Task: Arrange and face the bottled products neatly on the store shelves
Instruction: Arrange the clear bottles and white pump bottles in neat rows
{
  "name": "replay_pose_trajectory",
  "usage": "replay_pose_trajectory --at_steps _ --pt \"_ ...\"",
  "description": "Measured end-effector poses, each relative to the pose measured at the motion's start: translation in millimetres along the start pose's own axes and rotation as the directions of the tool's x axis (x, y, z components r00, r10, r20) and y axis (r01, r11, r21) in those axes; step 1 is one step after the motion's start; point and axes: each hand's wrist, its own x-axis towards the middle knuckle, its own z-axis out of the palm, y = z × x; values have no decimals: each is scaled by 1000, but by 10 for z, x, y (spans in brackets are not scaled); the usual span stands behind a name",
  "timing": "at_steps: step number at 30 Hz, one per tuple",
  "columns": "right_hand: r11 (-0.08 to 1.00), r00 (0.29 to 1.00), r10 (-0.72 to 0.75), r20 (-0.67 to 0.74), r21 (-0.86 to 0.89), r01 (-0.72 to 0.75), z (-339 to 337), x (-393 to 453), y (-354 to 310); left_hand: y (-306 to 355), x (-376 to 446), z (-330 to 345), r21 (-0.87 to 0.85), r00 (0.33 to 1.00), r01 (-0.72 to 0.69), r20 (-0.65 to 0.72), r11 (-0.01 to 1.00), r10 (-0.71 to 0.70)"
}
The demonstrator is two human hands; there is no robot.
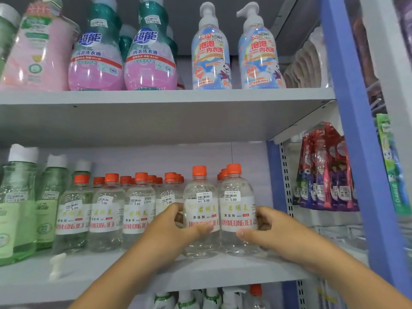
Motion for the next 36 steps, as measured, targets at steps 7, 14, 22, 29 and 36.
replay_pose_trajectory --at_steps 7,14,22,29,36 --pt "997 999 -32 11 -70 33 14 28 -14 -21 8 73 92 998 -67 14 993 66" --pt "1000 1000 -22 12 8 22 -12 37 41 -68 53 58 117 998 -36 55 992 30" --pt "998 998 -9 60 55 6 -6 1 3 -113 28 54 102 999 -24 34 995 21" --pt "999 998 6 55 43 -8 -17 12 17 -118 31 26 80 998 -20 63 997 15" --pt "1000 999 -18 48 1 18 -13 -7 -22 -40 -9 42 71 999 -41 32 997 39"
